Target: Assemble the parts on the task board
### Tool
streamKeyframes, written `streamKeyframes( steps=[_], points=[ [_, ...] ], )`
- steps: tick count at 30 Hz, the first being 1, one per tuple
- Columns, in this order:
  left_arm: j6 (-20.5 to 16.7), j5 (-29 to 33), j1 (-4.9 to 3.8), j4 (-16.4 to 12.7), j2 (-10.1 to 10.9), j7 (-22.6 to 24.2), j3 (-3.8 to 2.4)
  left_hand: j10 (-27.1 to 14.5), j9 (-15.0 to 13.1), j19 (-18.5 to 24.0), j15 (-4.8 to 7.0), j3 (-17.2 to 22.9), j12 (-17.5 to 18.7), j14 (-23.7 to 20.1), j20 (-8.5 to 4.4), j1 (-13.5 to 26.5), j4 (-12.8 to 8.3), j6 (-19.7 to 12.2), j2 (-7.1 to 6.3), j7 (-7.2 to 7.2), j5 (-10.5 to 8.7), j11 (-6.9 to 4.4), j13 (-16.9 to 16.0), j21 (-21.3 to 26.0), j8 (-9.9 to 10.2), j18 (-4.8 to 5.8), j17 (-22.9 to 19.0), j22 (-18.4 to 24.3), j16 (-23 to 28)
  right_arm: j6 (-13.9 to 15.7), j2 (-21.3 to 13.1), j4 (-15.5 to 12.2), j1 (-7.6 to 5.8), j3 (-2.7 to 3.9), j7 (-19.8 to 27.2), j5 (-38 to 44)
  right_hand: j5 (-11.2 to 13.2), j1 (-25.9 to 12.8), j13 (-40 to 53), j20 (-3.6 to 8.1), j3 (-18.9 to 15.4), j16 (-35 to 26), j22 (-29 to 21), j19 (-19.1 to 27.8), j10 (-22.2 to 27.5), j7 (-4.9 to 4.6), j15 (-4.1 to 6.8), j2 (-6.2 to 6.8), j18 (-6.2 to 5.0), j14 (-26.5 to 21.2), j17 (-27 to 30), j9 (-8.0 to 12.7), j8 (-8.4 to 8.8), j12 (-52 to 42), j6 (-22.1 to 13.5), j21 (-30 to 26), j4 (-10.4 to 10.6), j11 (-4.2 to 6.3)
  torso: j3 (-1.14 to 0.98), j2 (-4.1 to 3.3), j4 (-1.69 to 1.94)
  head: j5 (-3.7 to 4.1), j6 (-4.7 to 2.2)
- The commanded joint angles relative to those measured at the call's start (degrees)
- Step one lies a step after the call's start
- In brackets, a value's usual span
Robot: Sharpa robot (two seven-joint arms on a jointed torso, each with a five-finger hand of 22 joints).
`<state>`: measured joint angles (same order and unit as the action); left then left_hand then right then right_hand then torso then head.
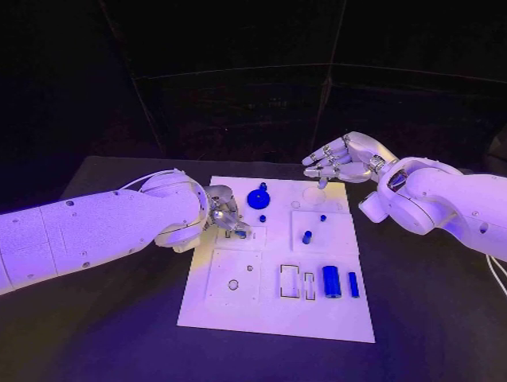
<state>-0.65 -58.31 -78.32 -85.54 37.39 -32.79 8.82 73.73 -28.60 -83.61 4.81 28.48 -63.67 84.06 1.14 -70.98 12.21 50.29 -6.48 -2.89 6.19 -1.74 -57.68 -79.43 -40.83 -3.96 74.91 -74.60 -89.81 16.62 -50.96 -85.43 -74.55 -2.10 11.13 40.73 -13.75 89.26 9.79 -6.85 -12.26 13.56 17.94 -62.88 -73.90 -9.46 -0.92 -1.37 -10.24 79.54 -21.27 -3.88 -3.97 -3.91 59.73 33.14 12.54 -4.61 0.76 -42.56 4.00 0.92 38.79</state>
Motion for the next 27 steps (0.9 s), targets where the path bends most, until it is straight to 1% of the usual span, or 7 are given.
streamKeyframes(
  steps=[1,4,10,21,24,27],
  points=[
    [-2.81,-3.78,0.23,0.17,-0.12,0.07,-0.03,0.45,-0.11,-0.57,0.27,9.66,-0.27,5.94,0.08,0.42,-9.3,0.04,0.24,0.4,-0.21,0.07,-0.03,-0.33,-0.31,0.62,15.09,-0.04,-0.19,-0.46,0.01,-0.01,-0.1,0.03,0.66,0.03,-0.26,0.03,-0.07,-0.24,-0.31,-0.34,-0.07,-0.31,0.18,0.05,-0.1,-0.57,-0.22,0.43,0.05,0.03,0.02,0.26,-0.25,-0.22,-0.09,-0.32,-0.03,-0.02,-0.09,-0.05,-0.01],
    [-2.6,-4.72,0.47,0.52,-0.44,-0.31,-0.02,0.49,-0.15,-0.59,0.27,9.82,-0.29,5.94,0.07,0.59,-9.29,0.06,0.22,0.4,-0.23,0.06,-0.04,-0.35,-0.37,0.63,15.09,-0.09,-0.19,-0.47,-0.04,0.0,-0.1,0.03,0.65,0.03,-0.27,0.02,-0.11,-0.25,-0.34,-0.41,-0.1,-0.3,0.23,0.04,-0.11,-0.58,-0.21,0.41,0.06,0.03,0.03,0.28,-0.28,-0.28,-0.08,-0.34,-0.06,0.0,-0.05,-0.02,0.0],
    [-1.55,-5.19,0.66,0.84,-0.84,-0.76,-0.02,0.51,-0.18,-0.59,0.27,9.92,-0.3,5.94,0.07,0.73,-9.26,0.07,0.22,0.41,-0.25,0.06,-0.03,-0.34,-0.4,0.63,15.09,-0.07,-0.19,-0.51,0.07,0.04,-0.1,0.03,0.66,0.03,-0.27,0.02,-0.11,-0.25,-0.34,-0.41,-0.1,-0.3,0.23,0.04,-0.11,-0.58,-0.21,0.41,0.06,0.03,0.03,0.28,-0.28,-0.28,-0.08,-0.34,-0.06,0.03,-0.01,-0.05,0.19],
    [0.45,-5.25,0.87,1.38,-1.55,-1.15,0.0,0.57,-0.24,-0.56,0.27,10.1,-0.34,5.94,0.06,1.07,-9.18,0.09,0.2,0.42,-0.3,0.06,-0.07,-0.27,-0.47,0.61,15.09,0.0,-0.19,-0.6,0.21,0.04,-0.1,0.02,0.69,0.03,-0.28,0.02,-0.14,-0.26,-0.35,-0.47,-0.12,-0.29,0.27,0.03,-0.13,-0.59,-0.21,0.39,0.07,0.03,0.04,0.3,-0.3,-0.32,-0.08,-0.35,-0.11,0.05,-0.15,-0.27,0.35],
    [0.97,-5.22,0.93,1.34,-1.67,-1.24,0.0,0.6,-0.26,-0.57,0.27,10.15,-0.37,5.94,0.06,1.18,-9.15,0.1,0.21,0.42,-0.32,0.06,-0.09,-0.28,-0.5,0.61,15.09,-0.02,-0.19,-0.62,0.22,0.03,-0.1,0.02,0.69,0.03,-0.28,0.02,-0.14,-0.26,-0.35,-0.47,-0.12,-0.29,0.27,0.03,-0.13,-0.59,-0.21,0.39,0.07,0.03,0.04,0.3,-0.3,-0.32,-0.08,-0.35,-0.12,0.05,-0.16,-0.27,0.44],
    [1.6,-5.05,0.97,1.28,-1.71,-1.34,0.01,0.63,-0.28,-0.58,0.27,10.18,-0.41,5.94,0.06,1.26,-9.14,0.1,0.2,0.42,-0.33,0.05,-0.14,-0.3,-0.51,0.62,15.09,-0.05,-0.19,-0.66,0.23,0.04,-0.1,0.02,0.69,0.03,-0.28,0.02,-0.14,-0.26,-0.35,-0.47,-0.12,-0.29,0.27,0.03,-0.13,-0.59,-0.21,0.39,0.07,0.03,0.04,0.3,-0.3,-0.32,-0.08,-0.35,-0.13,0.12,-0.1,-0.23,0.53]
  ],
)
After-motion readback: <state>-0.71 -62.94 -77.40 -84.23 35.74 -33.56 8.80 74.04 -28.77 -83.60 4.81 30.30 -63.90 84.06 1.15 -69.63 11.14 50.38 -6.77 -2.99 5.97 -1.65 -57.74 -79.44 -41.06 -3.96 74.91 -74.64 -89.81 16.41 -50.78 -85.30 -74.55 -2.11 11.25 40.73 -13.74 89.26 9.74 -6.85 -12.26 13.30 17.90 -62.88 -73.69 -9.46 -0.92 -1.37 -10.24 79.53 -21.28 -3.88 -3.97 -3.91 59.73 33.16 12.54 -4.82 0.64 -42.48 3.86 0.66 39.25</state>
